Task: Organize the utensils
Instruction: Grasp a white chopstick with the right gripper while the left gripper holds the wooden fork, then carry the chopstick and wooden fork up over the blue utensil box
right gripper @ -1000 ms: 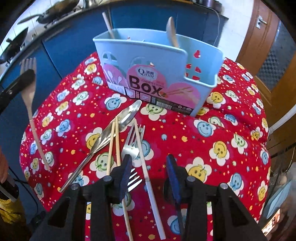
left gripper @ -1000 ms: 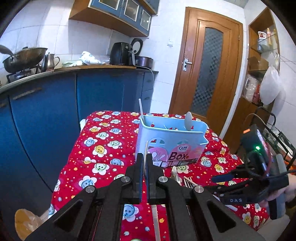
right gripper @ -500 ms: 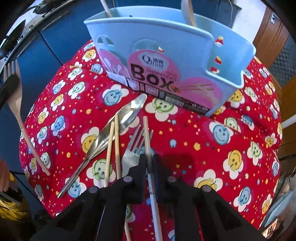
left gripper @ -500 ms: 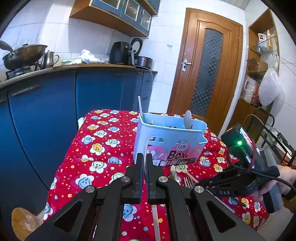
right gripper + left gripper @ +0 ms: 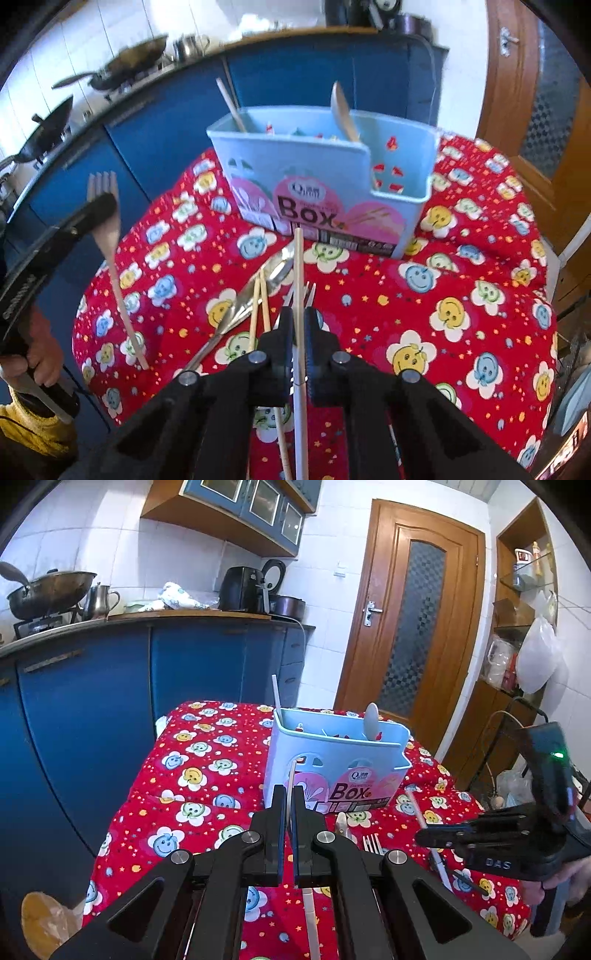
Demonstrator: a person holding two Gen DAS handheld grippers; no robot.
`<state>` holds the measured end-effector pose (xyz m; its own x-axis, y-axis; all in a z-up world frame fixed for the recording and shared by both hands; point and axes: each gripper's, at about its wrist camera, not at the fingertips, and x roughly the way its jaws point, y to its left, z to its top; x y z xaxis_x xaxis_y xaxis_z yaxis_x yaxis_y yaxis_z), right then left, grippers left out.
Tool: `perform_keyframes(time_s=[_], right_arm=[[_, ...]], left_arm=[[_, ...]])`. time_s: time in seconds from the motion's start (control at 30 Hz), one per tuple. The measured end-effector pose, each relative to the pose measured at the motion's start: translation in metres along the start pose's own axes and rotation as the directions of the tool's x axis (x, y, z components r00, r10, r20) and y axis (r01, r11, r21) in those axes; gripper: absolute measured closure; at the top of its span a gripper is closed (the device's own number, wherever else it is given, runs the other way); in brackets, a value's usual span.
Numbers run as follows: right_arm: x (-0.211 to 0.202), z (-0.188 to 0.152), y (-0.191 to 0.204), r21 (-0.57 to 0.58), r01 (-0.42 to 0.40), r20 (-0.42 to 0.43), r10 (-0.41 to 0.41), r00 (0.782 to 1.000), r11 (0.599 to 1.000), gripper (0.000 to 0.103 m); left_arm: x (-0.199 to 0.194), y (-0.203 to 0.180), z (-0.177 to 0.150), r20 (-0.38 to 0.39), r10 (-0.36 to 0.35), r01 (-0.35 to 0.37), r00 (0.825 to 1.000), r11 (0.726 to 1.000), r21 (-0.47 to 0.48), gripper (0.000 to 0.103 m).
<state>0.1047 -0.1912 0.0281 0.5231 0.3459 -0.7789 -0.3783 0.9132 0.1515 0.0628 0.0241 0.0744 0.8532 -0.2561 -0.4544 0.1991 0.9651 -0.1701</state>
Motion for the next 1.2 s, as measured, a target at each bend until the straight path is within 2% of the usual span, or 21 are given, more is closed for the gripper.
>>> perform_keyframes(time_s=[0.13, 0.23, 0.3, 0.5, 0.63, 0.97, 1.2], right_arm=[[-0.017, -0.01, 0.004, 0.029, 0.013, 0.111, -0.016, 0.994, 1.0, 0.096], [-0.027, -0.014, 0.003, 0.061, 0.023, 0.2, -0.035, 0.979, 0.998, 0.096], [-0.035, -0.019, 0.003, 0.093, 0.0, 0.252, -0.024, 0.967, 0.996, 0.096], [-0.054, -0.036, 0.0, 0.165, -0.034, 0.366, -0.029, 0.93, 0.986, 0.096], [-0.062, -0.042, -0.004, 0.179, -0.014, 0.399, -0.059, 0.915, 0.984, 0.096], [-0.087, -0.042, -0.012, 0.2, 0.03, 0.502, -0.129, 0.855, 0.979, 0.096], [-0.094, -0.035, -0.018, 0.197, 0.032, 0.529, -0.134, 0.838, 0.98, 0.096]], left_arm=[[-0.001, 0.0, -0.001, 0.007, 0.0, 0.0, 1.0, 1.0, -0.011, 0.101], [-0.002, -0.001, -0.001, 0.007, 0.001, -0.001, 1.0, 1.0, -0.02, 0.101], [-0.004, -0.002, 0.001, 0.017, 0.008, -0.007, 1.0, 1.0, -0.017, 0.101], [-0.012, -0.004, 0.011, 0.065, 0.022, -0.02, 0.998, 1.0, -0.024, 0.101], [-0.013, -0.006, 0.022, 0.093, 0.029, -0.027, 0.995, 0.999, -0.02, 0.101], [-0.009, -0.012, 0.052, 0.172, 0.035, -0.035, 0.985, 0.999, -0.003, 0.101], [-0.003, -0.014, 0.081, 0.237, 0.029, -0.023, 0.971, 0.999, -0.028, 0.101]])
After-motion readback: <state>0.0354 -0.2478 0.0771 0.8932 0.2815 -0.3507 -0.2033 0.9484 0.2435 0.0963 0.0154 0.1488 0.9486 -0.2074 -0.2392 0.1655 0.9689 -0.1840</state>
